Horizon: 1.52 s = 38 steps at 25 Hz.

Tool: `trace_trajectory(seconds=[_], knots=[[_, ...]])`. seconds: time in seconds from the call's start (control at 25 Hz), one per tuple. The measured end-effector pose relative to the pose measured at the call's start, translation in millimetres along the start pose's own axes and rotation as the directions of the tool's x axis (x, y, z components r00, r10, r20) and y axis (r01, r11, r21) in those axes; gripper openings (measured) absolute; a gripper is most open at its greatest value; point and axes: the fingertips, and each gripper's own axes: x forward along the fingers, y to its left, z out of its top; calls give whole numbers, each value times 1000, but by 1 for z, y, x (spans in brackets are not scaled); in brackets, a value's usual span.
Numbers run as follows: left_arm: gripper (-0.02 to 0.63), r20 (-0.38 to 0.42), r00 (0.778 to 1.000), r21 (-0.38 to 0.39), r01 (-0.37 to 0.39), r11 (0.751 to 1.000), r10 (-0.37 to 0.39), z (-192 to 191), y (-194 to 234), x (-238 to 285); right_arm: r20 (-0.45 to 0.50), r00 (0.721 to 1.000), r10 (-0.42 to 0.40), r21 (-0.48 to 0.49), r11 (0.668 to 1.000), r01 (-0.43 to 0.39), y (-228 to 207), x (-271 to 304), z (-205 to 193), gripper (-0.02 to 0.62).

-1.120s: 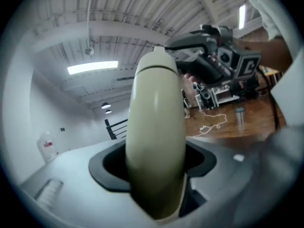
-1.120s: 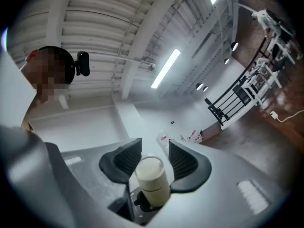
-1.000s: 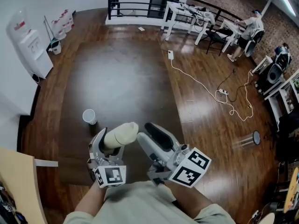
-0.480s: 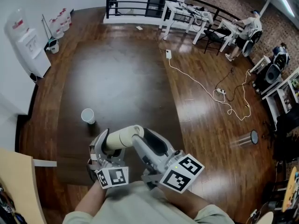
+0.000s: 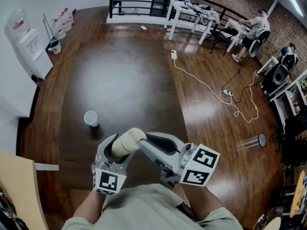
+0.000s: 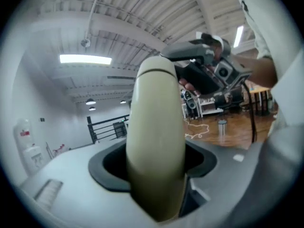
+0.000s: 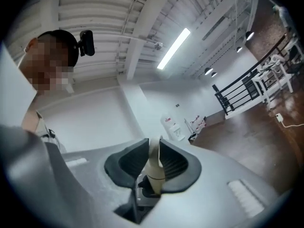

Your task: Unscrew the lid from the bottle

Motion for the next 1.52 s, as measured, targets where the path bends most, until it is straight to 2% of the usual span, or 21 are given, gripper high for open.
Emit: trace_trajectory(seconds=[0.12,0.2,0.24,0.28,0.32,0.36,0.48,0.52,0.56,0.6,0.64,0.72,0.76,0.84,0.92,1.0,1.08,1.2,1.36,1.44,1.52], knots=[[318,52,984,-91,173,981,-169,4,-16,-2,-47,985,165,-16,986,-166,6,-1,-1,72],[318,100,945,-176,326,929,-313,3,-33,-4,-63,953,297,2,955,-297,10,-5,-3,72],[318,127,913,-216,406,888,-387,3,-43,-6,-67,931,360,15,933,-360,11,-8,-4,72],[318,156,872,-257,489,834,-463,5,-53,-10,-71,905,419,29,908,-418,14,-12,-5,72],[318,192,819,-297,574,763,-541,8,-64,-15,-75,878,473,43,881,-471,16,-16,-6,72],[316,235,751,-336,659,673,-617,11,-75,-21,-77,849,523,59,852,-520,19,-21,-6,74],[316,368,509,-408,840,357,-778,21,-102,-43,-63,757,650,119,758,-641,24,-33,-8,65],[316,395,453,-417,864,284,-799,22,-107,-49,-50,734,677,145,732,-666,25,-34,-10,63],[316,413,425,-424,872,243,-805,22,-110,-51,-36,721,692,167,716,-678,25,-34,-12,63],[316,424,423,-433,872,231,-801,22,-112,-52,-23,719,694,180,711,-680,24,-32,-14,63],[316,430,438,-444,864,238,-789,20,-111,-50,-15,730,683,182,720,-670,21,-30,-15,63],[316,425,500,-471,834,288,-754,14,-104,-44,-16,781,625,158,772,-615,13,-22,-16,64],[316,411,543,-485,810,329,-732,11,-100,-39,-24,815,579,135,810,-571,7,-17,-17,64],[316,363,635,-503,749,431,-681,3,-89,-28,-42,884,465,75,884,-461,-4,-8,-16,71],[316,313,716,-507,681,528,-624,-3,-78,-19,-42,938,343,14,939,-343,-15,-3,-12,88],[316,276,779,-500,617,608,-563,-5,-67,-12,-22,969,246,-37,968,-247,-21,0,-6,105],[316,248,827,-478,558,678,-505,-3,-59,-7,-6,982,189,-81,979,-189,-20,0,-1,121],[316,200,874,-432,484,761,-442,-1,-53,-1,-28,989,142,-176,974,-145,-12,-1,-1,126],[316,158,903,-348,430,833,-401,1,-51,0,-79,991,104,-283,951,-122,-2,1,-1,135],[316,150,906,-317,423,849,-395,3,-51,0,-96,991,92,-321,940,-119,3,0,0,140],[316,156,895,-303,446,842,-418,5,-55,-2,-118,989,87,-366,922,-124,9,0,0,140]])
